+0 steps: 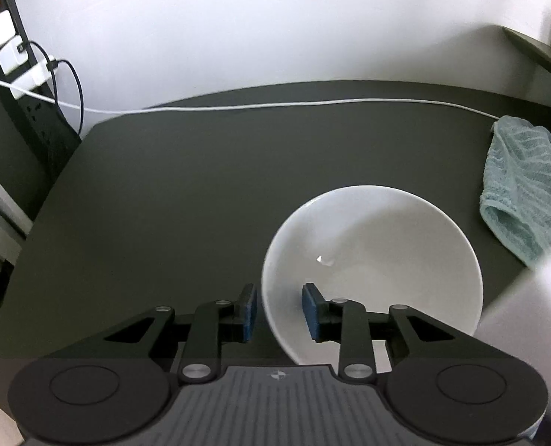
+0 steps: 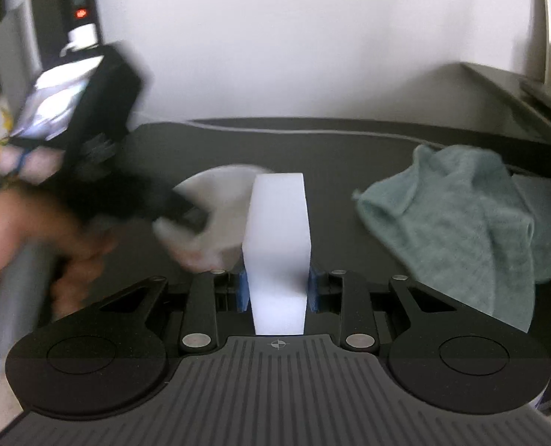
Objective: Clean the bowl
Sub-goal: 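Wipe the sponge along the bowl's outer wall while the left gripper holds the rim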
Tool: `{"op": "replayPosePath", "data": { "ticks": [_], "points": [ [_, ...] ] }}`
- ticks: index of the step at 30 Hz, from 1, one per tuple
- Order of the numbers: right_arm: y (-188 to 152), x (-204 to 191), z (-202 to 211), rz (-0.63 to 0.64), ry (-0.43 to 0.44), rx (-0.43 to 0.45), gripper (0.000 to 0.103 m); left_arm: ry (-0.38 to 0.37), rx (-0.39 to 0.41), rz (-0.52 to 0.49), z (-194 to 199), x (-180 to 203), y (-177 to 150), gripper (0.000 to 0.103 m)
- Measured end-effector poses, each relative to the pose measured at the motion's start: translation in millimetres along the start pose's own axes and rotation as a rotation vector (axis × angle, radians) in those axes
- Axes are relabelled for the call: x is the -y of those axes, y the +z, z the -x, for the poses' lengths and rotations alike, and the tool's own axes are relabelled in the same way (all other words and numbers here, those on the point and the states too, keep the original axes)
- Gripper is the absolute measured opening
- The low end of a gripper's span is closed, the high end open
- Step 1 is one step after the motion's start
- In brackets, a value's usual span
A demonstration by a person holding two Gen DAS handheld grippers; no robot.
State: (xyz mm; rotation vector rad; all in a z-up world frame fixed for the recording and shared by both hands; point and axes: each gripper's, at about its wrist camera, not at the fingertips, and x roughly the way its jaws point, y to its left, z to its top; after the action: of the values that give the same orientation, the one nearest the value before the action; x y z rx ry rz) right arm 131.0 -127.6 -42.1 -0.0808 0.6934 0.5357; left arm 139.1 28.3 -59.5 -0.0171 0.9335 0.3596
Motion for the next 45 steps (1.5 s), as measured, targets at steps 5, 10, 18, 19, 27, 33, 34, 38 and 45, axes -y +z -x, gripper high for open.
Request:
{"op": "replayPosePath", "data": {
  "ticks": [5,10,18,19,27,33,34,38,45],
  "points": [
    [18.0,9.9,-26.6,0.013,-0.014,-0.016,0.031,-0.013,-0.004,-0.027,-0.5,3.7,-4.1,0.03],
    [4.1,-6.0,-15.7,0.057,-0.017,-0.021,0.031,-0.003,0.004,-0.053,-5.1,5.5,-3.0,0.029],
    [-11.8,1.6,8.0,0.052,-0.02,-0.016,0.031,0.022,0.018,-0.083,-1.6,-5.2,-4.3,0.035],
    [-6.3,6.9,2.7,0.039,-0.026,-0.013,0.031,0.025,0.022,-0.083,1.0,-7.6,-5.4,0.04],
    [27.3,7.5,-48.7,0.085,-0.029,0.008,0.031,-0.002,0.008,-0.071,2.8,-7.0,-9.8,0.027],
    [6.6,-4.9,-21.4,0.116,-0.001,0.0,0.031,0.016,0.055,-0.138,-14.5,2.3,1.1,0.03],
    [1.5,-6.4,-12.6,0.11,0.006,-0.006,0.031,0.021,0.06,-0.142,-18.2,2.2,5.3,0.032],
    [-15.2,-7.6,10.0,0.065,0.054,-0.016,0.031,0.026,0.064,-0.144,-28.8,3.8,23.1,0.037],
    [2.7,16.3,-8.4,0.041,-0.01,0.001,0.031,0.046,0.027,-0.086,-13.4,-12.3,11.6,0.042]
  ]
}}
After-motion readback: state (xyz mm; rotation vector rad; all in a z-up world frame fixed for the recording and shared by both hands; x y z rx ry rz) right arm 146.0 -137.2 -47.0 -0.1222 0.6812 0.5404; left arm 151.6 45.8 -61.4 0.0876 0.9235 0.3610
